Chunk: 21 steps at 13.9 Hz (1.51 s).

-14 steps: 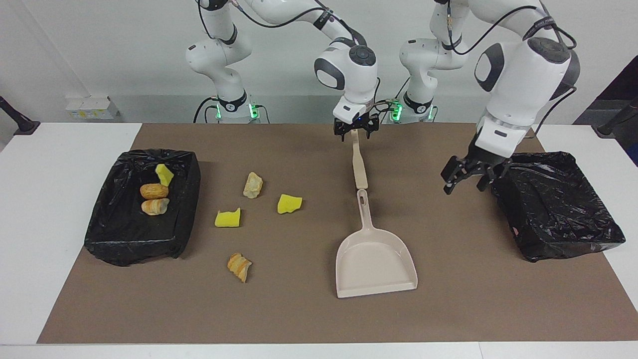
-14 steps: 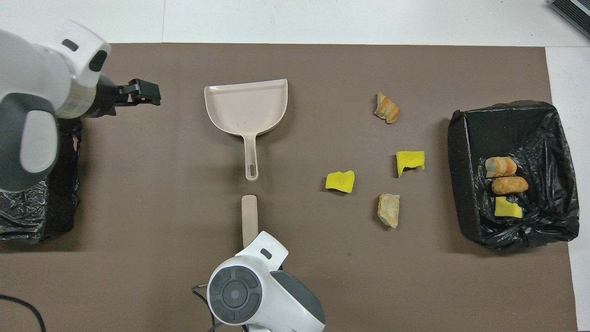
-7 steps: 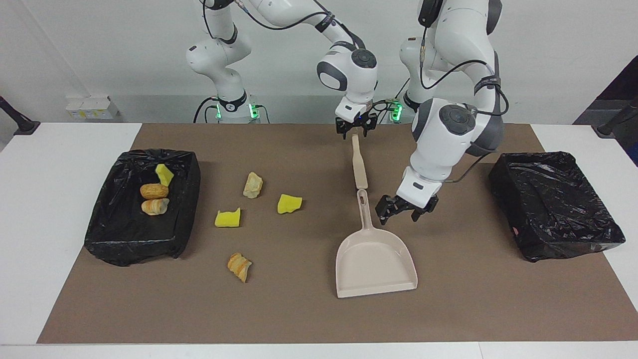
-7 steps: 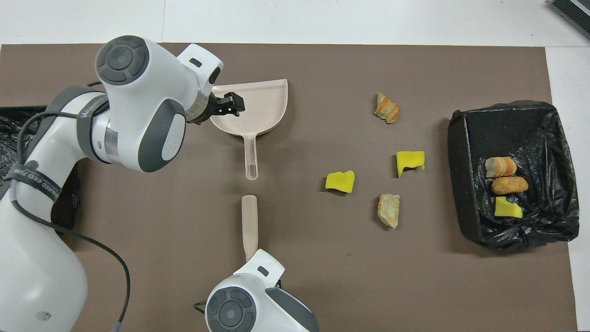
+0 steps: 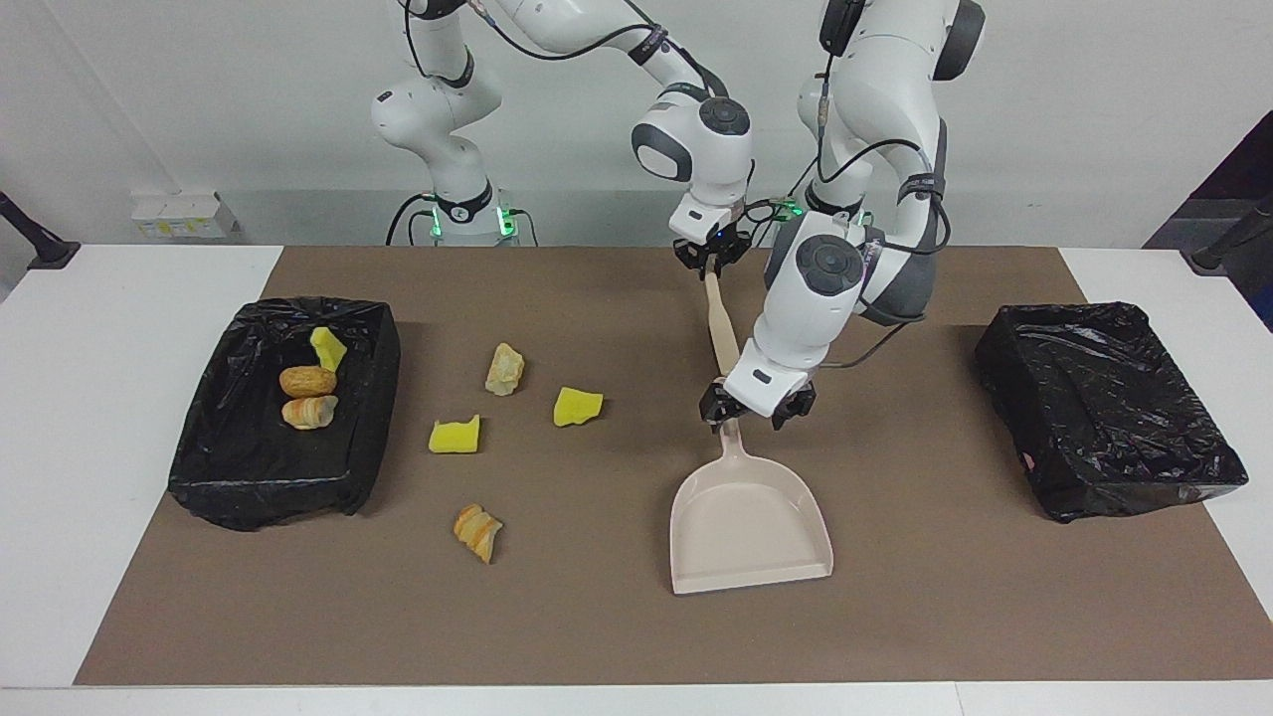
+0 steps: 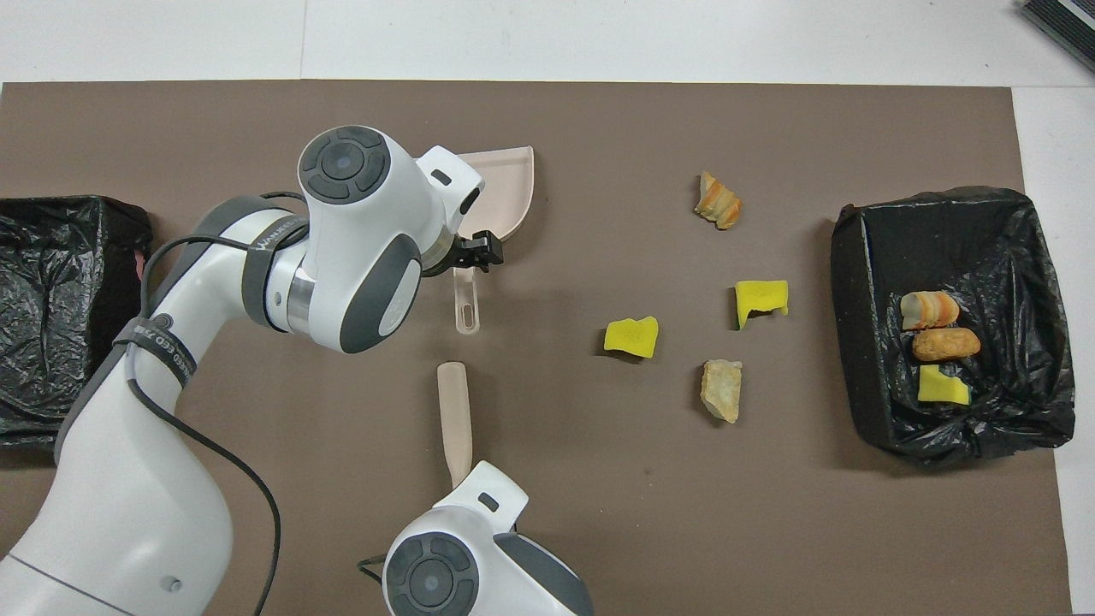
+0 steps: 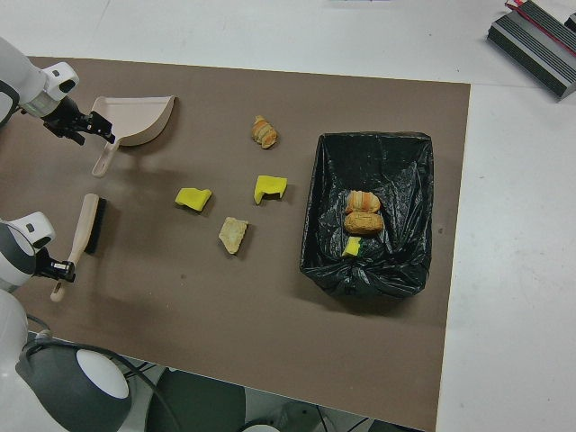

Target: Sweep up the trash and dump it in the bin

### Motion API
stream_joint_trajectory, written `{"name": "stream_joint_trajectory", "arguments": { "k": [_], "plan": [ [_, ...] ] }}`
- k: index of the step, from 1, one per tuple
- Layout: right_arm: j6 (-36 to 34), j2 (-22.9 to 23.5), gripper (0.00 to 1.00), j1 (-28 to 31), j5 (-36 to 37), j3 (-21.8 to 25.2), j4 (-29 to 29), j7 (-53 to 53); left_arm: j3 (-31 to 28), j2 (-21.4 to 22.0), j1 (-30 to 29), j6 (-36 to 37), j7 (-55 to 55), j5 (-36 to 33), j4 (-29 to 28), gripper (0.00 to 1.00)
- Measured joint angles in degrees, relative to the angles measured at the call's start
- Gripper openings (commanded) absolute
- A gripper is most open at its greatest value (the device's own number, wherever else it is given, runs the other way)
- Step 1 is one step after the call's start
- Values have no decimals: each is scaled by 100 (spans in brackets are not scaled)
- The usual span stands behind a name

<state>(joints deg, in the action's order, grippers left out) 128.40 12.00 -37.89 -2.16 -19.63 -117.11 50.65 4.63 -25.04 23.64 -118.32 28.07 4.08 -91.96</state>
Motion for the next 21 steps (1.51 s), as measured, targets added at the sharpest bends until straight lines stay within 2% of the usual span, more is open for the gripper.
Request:
{"name": "stream_joint_trajectory", "arguments": {
  "k": [4,5,7,8,9,10,11,13,15,18,21],
  "plan": [
    [-187,-146,0,34,0,22,4,420,4,-8,94,-2,2,0,-181,100],
    [-437,-291,0,112,0,28,6,470,3,-8,98,-2,2,0,-203,89],
    [-1126,-705,0,359,-33,41,-5,485,2,-9,98,-2,2,0,-251,79],
    [-1429,-940,0,504,-141,49,-53,485,2,-9,98,-2,2,0,-274,69],
    [-1639,-1219,0,659,-229,56,-193,485,2,-9,99,-2,2,0,-294,48],
    [-1763,-1501,0,804,-278,61,-404,485,3,-9,99,-1,2,0,-300,12],
    [-1897,-1766,0,949,-321,67,-628,485,3,-8,102,0,2,1,-300,0],
    [-2248,-2221,0,1242,-342,76,-1025,485,1,-7,128,0,-1,-7,-293,0],
    [-2529,-2411,0,1459,-226,82,-1210,485,-8,-1,137,1,-92,-97,-284,0],
    [-2697,-2441,0,1829,171,96,-1319,495,-35,98,136,90,-946,-681,-253,0],
    [-2721,-2439,0,2258,359,104,-1481,523,-138,422,98,568,-2253,-815,-205,0]
  ]
}}
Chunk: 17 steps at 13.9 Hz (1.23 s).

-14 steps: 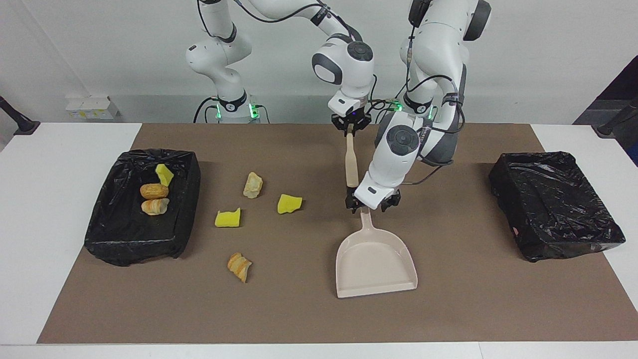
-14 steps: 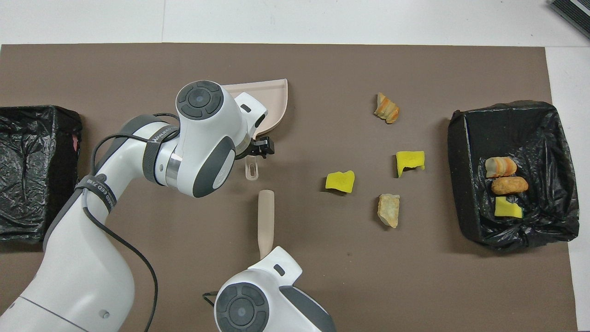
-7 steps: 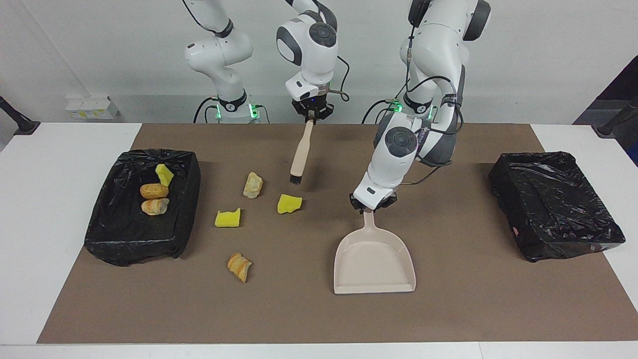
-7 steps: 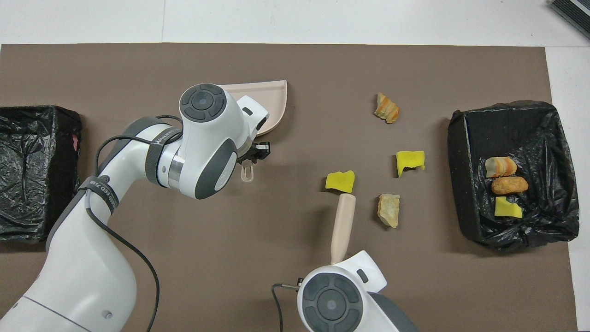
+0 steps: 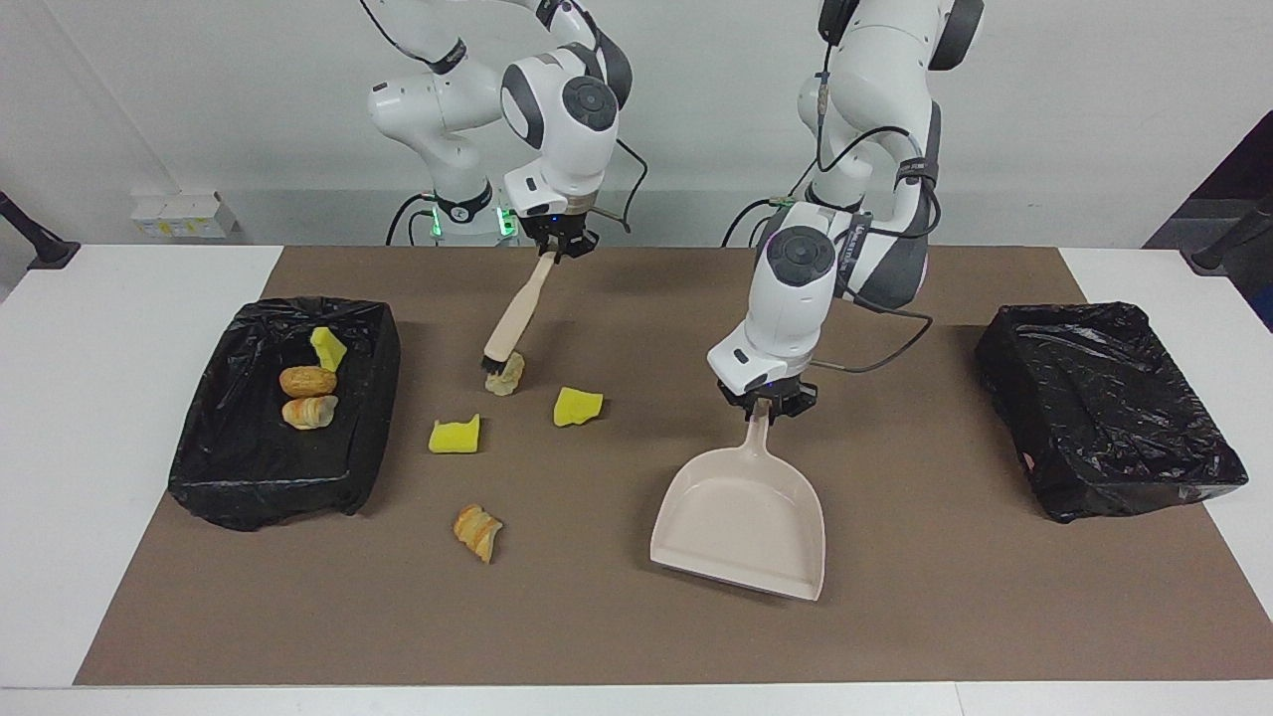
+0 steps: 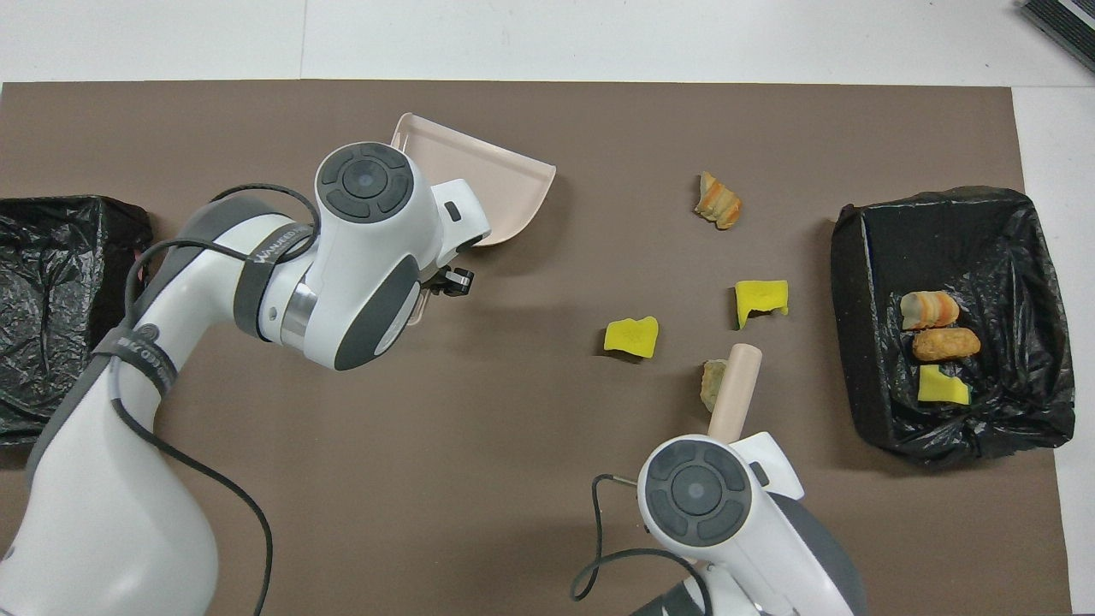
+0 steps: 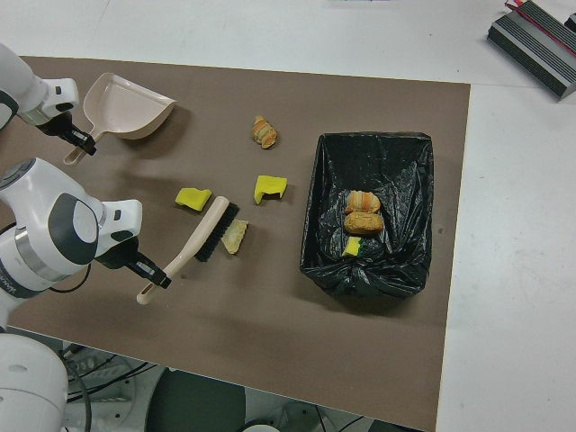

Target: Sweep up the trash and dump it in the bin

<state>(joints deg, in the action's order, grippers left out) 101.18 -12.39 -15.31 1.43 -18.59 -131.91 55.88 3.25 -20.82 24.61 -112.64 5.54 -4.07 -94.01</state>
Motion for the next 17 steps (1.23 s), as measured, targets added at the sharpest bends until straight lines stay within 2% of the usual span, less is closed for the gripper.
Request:
{"name": "stream_joint_trajectory", "arguments": {
  "k": [4,6,9,12,17],
  "plan": [
    [74,15,0,589,8,10,-394,49,-41,514,-266,1052,-1476,-21,-7,0],
    [539,83,0,586,-2,-19,-657,300,-45,703,-391,1477,-2381,-35,-27,0],
    [1192,458,0,570,-13,-74,-724,525,-51,844,-553,1544,-3607,-38,-252,0],
    [1327,1080,0,500,-21,-78,-91,629,-9,1044,-536,1258,-4575,-54,-793,0],
    [1191,2396,0,257,2,-77,1778,701,44,1603,-456,462,-5480,-375,-1852,0]
  ]
}}
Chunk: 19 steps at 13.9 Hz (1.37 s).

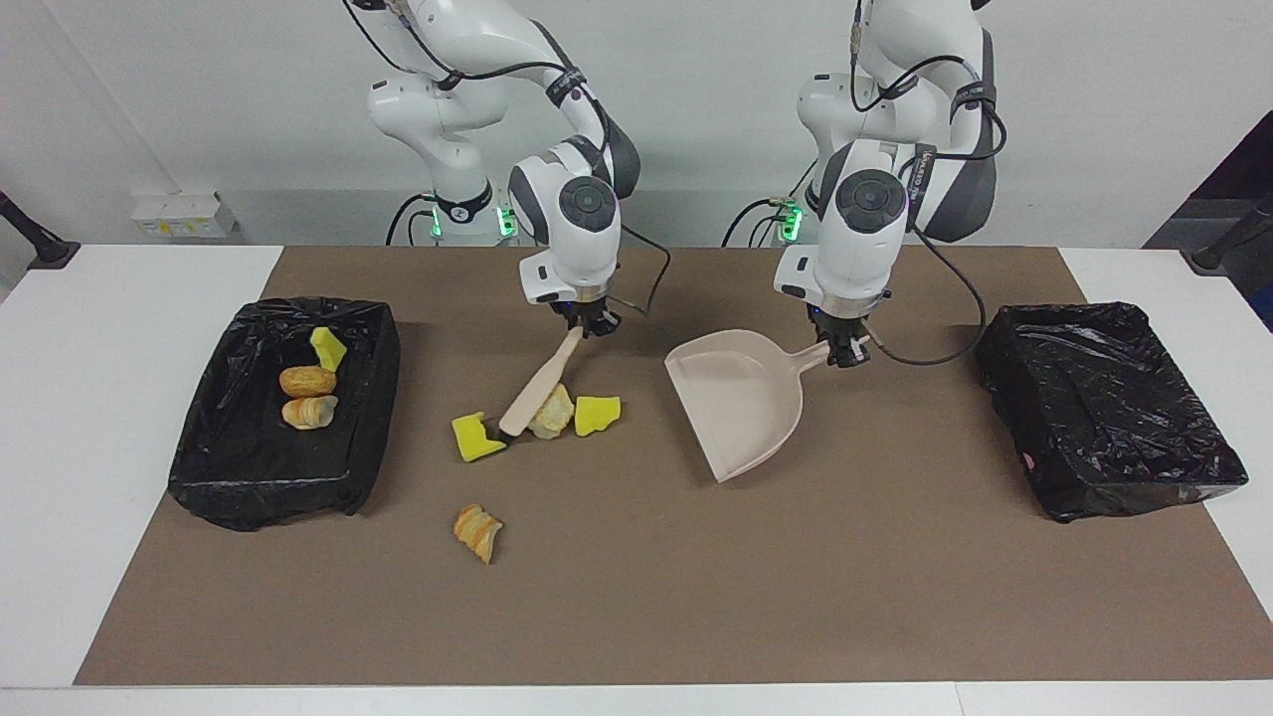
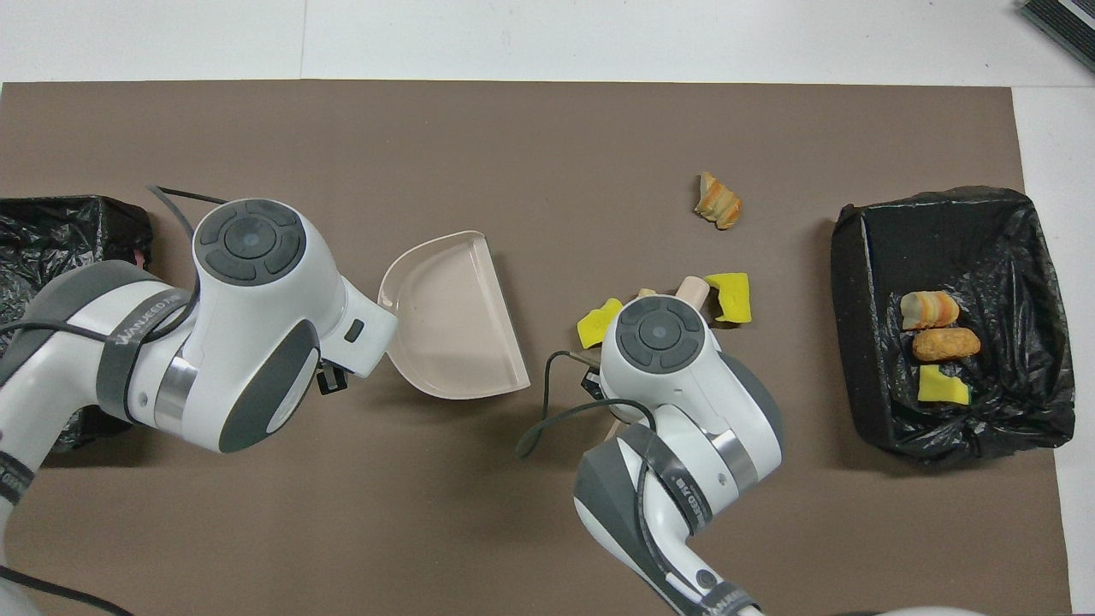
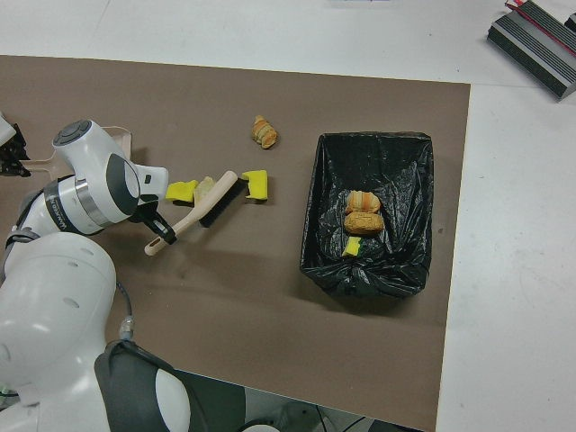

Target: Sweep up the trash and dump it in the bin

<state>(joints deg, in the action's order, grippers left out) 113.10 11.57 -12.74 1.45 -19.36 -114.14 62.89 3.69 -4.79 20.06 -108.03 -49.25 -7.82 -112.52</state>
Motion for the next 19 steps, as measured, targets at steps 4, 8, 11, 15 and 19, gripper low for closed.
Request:
{"name": "stream_joint_trajectory", "arguments": {
  "k": [4,8,11,15,19],
  "plan": [
    [-766,225,0,92,175,32,670,-369,1,246,59,-319,-61,-169,-583,0],
    [-1283,-129,0,583,372,70,751,-1680,13,253,223,-733,422,-174,-779,0],
    [-1283,-134,0,913,819,87,714,-2682,27,214,335,-906,644,-175,-812,0],
    [-1277,-126,0,1266,1398,95,609,-3566,29,206,372,-906,709,-175,-835,0],
    [-1269,-124,0,1191,2192,30,774,-3923,30,206,372,-931,1005,-175,-836,0]
  ]
}}
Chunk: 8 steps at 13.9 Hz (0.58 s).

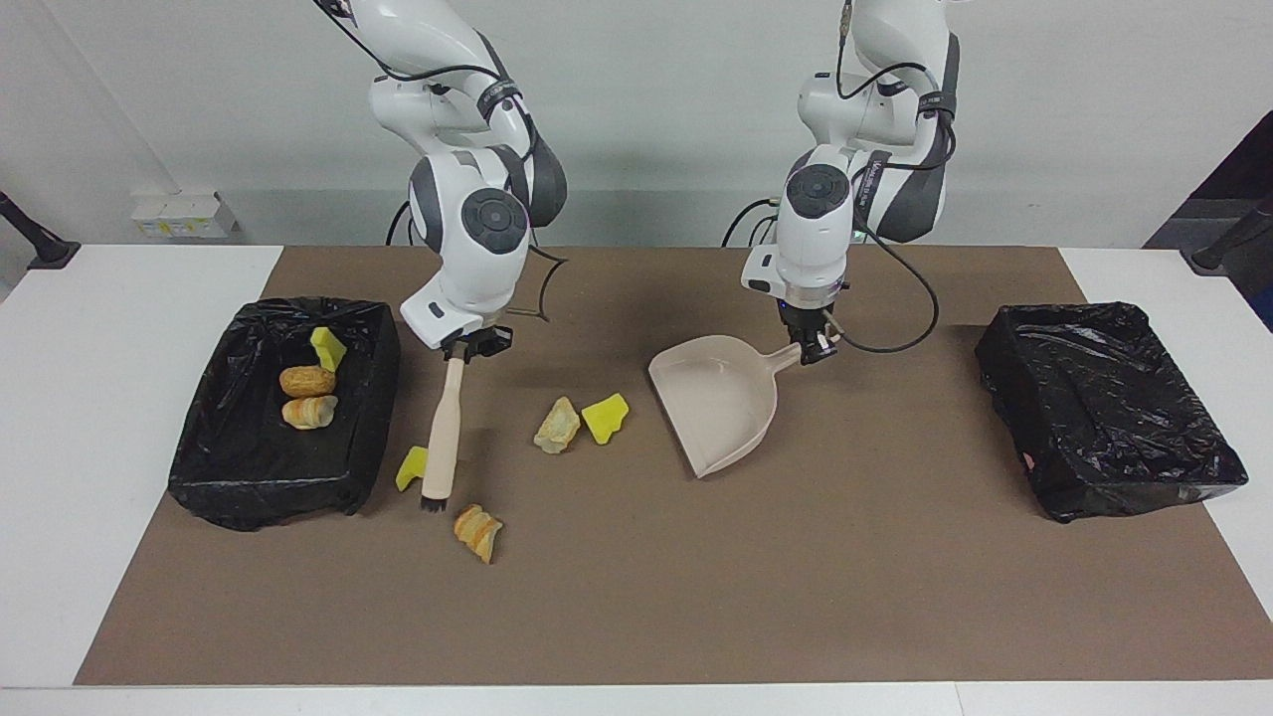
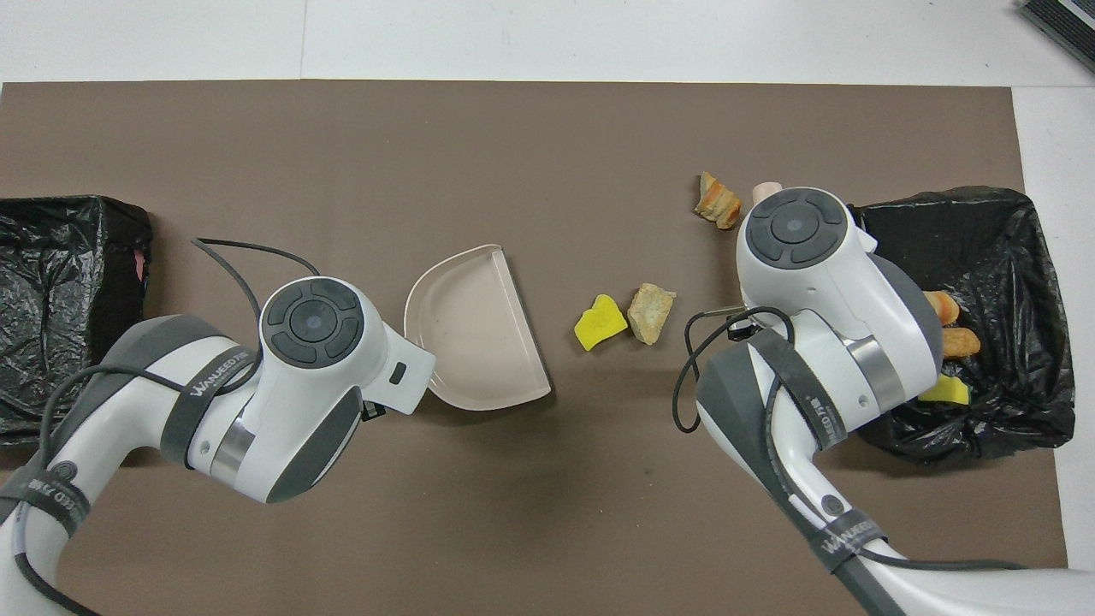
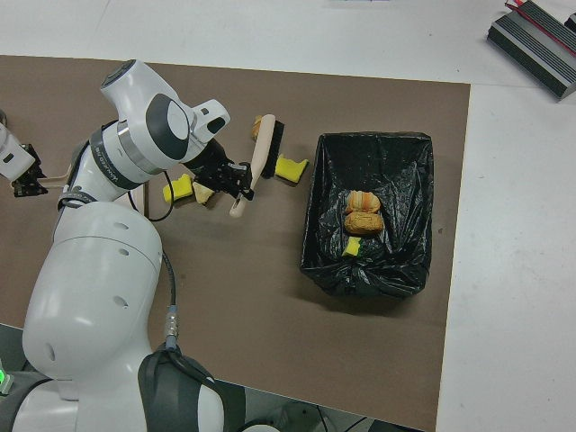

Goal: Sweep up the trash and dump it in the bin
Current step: 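Sweep the yellow sponges toward the dustpan with the right gripper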

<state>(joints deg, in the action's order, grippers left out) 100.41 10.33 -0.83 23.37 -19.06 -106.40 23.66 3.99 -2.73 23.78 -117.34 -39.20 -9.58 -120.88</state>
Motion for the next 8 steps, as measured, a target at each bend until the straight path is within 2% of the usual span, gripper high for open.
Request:
{"name": "stream_joint_trajectory", "arguments": {
  "k": [4,8],
  "plan": [
    [-126,2,0,-230,551,-12,138,-247,5,0,0,-18,100,0,0,0],
    [-143,120,0,220,889,43,46,-746,5,0,0,-33,165,0,0,0]
  ]
}}
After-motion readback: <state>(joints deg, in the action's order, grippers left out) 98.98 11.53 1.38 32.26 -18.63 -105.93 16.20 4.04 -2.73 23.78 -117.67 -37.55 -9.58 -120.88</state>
